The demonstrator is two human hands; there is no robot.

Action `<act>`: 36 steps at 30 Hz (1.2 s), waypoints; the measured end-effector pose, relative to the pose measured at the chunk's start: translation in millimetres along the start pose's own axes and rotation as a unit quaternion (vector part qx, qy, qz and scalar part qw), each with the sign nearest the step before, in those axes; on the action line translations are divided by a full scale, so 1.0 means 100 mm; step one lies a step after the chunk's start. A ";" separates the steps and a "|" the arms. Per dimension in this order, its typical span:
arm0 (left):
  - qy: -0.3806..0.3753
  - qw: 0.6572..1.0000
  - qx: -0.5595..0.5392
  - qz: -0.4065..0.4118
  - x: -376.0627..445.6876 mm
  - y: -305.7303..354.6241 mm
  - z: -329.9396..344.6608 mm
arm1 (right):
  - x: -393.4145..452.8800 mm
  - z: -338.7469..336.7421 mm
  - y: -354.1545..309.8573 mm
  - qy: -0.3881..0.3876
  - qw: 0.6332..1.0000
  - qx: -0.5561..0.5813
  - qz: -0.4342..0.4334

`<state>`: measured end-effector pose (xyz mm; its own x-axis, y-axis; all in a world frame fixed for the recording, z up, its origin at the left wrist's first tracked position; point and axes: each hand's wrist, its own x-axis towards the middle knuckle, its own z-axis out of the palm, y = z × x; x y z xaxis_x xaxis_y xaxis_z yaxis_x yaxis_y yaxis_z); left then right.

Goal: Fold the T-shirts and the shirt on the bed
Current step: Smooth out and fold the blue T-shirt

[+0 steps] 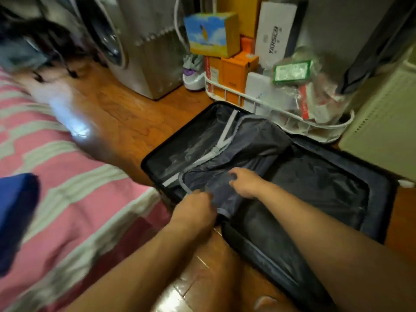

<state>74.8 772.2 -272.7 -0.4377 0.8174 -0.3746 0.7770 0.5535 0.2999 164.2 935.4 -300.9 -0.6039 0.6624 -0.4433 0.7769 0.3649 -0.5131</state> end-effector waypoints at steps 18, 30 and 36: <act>0.305 0.815 -0.400 -0.287 -3.89 -2.98 -0.71 | -1.81 1.72 -3.59 -0.093 0.922 0.371 -0.055; 0.243 0.368 -0.884 -0.155 -2.68 -3.12 -1.16 | -1.66 1.52 -3.80 -0.182 0.804 0.565 -0.035; 0.092 0.494 -0.861 -0.082 -2.01 -1.71 -1.08 | -1.91 0.22 -2.25 -0.119 0.818 0.561 -0.032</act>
<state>-19.0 530.3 -153.6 -0.5868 0.6523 -0.4798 -0.7427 -0.1976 0.6398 100.6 711.8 -117.1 -0.7585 0.4705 -0.4509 0.1695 -0.5256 -0.8337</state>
